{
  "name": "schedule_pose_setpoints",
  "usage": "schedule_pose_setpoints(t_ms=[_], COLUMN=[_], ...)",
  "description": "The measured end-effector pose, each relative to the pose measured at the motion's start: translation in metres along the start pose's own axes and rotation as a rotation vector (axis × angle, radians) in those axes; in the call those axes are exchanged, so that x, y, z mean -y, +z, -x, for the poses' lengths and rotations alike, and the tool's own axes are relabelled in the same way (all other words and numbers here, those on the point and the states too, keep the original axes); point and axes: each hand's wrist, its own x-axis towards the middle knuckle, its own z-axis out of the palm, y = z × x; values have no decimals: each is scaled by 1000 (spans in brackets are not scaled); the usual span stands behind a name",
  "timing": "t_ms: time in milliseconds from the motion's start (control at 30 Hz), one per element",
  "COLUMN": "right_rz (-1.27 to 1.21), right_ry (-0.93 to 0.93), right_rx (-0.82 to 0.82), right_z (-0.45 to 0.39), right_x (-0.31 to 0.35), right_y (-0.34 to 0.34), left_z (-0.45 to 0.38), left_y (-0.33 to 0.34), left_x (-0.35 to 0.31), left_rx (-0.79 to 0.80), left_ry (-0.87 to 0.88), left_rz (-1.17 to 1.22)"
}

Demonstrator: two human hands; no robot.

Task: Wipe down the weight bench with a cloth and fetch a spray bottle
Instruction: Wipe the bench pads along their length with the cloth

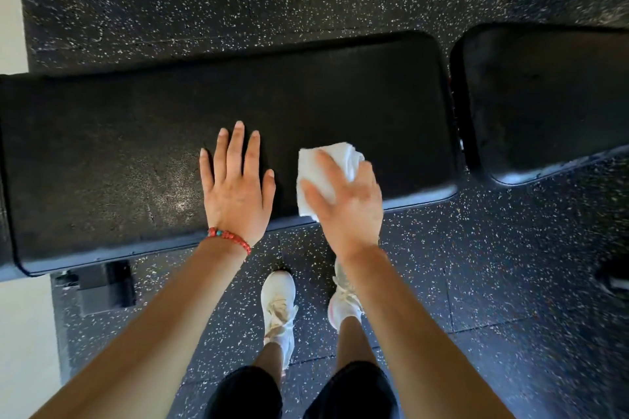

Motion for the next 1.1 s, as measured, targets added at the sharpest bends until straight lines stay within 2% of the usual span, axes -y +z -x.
schedule_pose_setpoints(t_ms=[100,167,233,300,533,733,867,1100], right_rz=[108,197,85,38,-3,-6,-50,-49], right_ry=[-90,-10,178,269,267,237,203,185], right_rx=[81,153,3,-112,-108,-167,-122,42], right_z=[-6,-13,-19,-22,-40,-139,-154,-83], right_x=[-13,-45,-74,-91,-95,-95,-103,-133], right_y=[-9,-25,-44,-57,-53,-53,-55,-81], left_z=[1,0,-3,-5,-5,-4,-7,-27], left_y=[-2,0,2,4,12,13,11,1], left_x=[-13,-24,-35,-42,-43,-47,-60,-119], left_rx=[-22,-30,-21,8,17,-17,-40,-41], left_ry=[32,73,93,85,66,56,17,47], left_rz=[28,29,23,21,-35,-46,-29,23])
